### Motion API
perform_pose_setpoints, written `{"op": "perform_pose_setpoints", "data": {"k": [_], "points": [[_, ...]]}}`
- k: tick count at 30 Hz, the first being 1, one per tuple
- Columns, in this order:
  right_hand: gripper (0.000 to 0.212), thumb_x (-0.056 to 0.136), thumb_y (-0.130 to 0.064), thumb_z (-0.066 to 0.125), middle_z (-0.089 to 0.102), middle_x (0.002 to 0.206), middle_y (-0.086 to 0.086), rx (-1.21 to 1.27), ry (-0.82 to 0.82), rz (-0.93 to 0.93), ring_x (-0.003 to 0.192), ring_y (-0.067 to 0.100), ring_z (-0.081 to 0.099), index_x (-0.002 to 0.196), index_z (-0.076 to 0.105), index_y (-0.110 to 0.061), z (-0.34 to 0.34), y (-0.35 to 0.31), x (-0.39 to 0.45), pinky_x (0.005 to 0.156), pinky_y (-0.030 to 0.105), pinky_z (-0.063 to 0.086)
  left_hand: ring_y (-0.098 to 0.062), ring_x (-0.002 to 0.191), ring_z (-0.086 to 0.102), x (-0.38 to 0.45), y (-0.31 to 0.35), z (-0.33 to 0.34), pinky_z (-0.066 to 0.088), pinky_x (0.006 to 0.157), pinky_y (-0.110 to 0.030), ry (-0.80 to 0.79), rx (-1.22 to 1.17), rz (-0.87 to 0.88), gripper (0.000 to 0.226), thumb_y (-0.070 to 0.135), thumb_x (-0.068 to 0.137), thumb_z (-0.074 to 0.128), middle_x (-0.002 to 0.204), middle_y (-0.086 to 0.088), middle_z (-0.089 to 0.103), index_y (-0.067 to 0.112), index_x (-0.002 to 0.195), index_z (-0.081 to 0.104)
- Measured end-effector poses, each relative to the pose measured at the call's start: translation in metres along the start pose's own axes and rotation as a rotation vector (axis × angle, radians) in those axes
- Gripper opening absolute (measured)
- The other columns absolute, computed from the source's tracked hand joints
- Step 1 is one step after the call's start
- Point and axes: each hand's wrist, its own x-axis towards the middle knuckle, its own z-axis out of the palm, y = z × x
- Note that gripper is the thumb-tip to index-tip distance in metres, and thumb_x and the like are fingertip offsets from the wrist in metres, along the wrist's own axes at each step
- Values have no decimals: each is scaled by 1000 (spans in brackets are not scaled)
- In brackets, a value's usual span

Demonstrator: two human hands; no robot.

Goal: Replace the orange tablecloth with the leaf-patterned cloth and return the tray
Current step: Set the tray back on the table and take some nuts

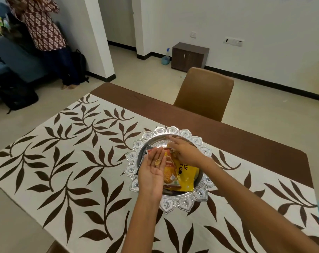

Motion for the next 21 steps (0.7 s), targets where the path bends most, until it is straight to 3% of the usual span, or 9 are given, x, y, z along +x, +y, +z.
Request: {"op": "perform_pose_setpoints", "data": {"k": [4, 7, 11, 15, 19, 21], "points": [[38, 93, -9, 45, 47, 140, 0, -32, 128, 22, 129, 25, 38, 127, 57, -20, 17, -1, -11, 99, 37, 38, -32, 114, 59, -1, -3, -1, 43, 103, -43, 16, 8, 8, 37, 21, 101, 34, 118, -24, 62, -4, 110, 59], [29, 91, -11, 51, 58, 122, 2, -1, 261, 86, 116, 24, 47, 115, 66, -18, 24, 1, -16, 89, 37, 45, -32, 113, 59, 0, -9, 0, 42, 103, -41, 40, 19, 14, 35, 19, 101, 34, 115, -24, 63, -5, 109, 59], [21, 85, -3, 59, 60, 102, 5, 80, 336, 101, 92, 22, 56, 100, 72, -10, 19, 0, -18, 74, 32, 50, -30, 111, 61, -1, -17, 5, 46, 100, -39, 41, 44, 1, 34, 16, 98, 39, 117, -24, 63, -7, 117, 56], [17, 82, -3, 65, 66, 100, 8, 225, 415, 161, 88, 23, 60, 96, 73, -8, 8, 5, -23, 74, 31, 48, -30, 109, 63, 1, -21, 6, 45, 100, -39, 67, 39, -21, 33, 14, 100, 40, 116, -23, 64, -8, 119, 55], [19, 76, 0, 72, 68, 90, 0, 483, 463, 94, 84, 12, 60, 92, 75, -11, -18, -8, -37, 71, 6, 40, -29, 105, 64, 2, -25, 12, 48, 96, -36, 91, 61, -31, 28, 10, 94, 50, 112, -21, 65, -7, 115, 58], [20, 75, 1, 73, 68, 89, -3, 552, 414, -18, 85, 11, 62, 90, 75, -12, -28, -21, -45, 74, 15, 49, -22, 87, 66, 5, -27, 17, 54, 83, -30, 93, 69, -30, 18, 8, 92, 54, 95, -15, 67, -3, 103, 60]]}}
